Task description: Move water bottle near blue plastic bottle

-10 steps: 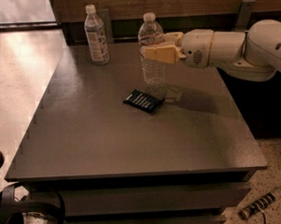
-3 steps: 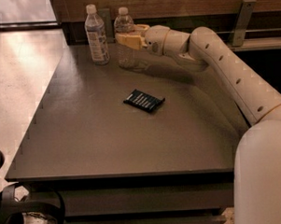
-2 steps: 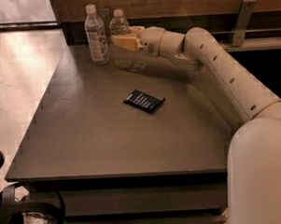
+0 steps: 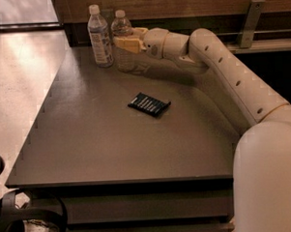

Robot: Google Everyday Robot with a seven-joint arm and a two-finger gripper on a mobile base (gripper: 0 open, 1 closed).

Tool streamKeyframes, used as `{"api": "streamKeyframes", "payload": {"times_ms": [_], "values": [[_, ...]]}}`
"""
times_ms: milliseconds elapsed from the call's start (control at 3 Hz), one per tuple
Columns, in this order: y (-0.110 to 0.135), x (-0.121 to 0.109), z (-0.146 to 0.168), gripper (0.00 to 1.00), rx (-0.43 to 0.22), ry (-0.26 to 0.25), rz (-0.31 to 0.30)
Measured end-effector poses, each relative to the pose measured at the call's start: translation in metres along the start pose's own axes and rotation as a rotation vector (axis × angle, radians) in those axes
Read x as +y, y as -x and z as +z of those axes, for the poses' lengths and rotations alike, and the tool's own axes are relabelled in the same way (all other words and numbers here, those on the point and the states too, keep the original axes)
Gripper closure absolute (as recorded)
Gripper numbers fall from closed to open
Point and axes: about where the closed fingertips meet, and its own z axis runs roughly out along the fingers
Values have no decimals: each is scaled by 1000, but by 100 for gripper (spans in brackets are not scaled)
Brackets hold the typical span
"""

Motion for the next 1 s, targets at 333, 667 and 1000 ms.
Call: {"api": "streamKeyframes", "payload": {"times_ms": [333,667,1000], "values": [[0,2,3,40,-1,5,1],[0,4,6,17,-1,9,2],[0,6,9,0,-2,15,3]]}}
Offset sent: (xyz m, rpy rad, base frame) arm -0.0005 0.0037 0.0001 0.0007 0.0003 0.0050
